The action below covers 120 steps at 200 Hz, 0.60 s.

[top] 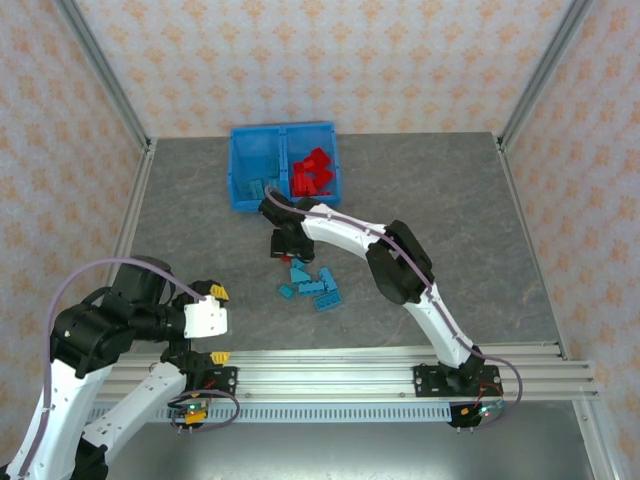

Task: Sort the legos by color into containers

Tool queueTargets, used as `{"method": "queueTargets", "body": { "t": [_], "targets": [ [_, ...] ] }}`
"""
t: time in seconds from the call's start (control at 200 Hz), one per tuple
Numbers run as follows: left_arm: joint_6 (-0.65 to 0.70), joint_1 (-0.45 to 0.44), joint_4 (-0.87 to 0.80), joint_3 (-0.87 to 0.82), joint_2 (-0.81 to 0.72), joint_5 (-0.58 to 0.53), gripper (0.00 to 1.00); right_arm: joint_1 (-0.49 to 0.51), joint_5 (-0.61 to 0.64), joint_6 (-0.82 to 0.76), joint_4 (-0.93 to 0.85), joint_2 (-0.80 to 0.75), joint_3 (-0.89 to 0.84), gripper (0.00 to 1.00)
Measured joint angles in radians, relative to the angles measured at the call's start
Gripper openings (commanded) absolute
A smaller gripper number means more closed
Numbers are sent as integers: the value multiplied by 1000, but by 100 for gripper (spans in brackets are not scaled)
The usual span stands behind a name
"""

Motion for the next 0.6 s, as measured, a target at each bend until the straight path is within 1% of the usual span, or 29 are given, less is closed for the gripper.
{"method": "queueTargets", "body": {
  "t": [0.075, 0.335, 0.601],
  "targets": [
    [0, 0, 5, -6, 0, 4, 100, 0, 0, -3, -1, 8, 16, 56],
    [-1, 0, 38, -36, 0, 7, 100, 0, 2, -58, -18, 22, 72, 40],
    [-24, 0, 132, -81, -49, 5, 100, 0, 42, -83, -24, 8, 92, 39]
  ]
}}
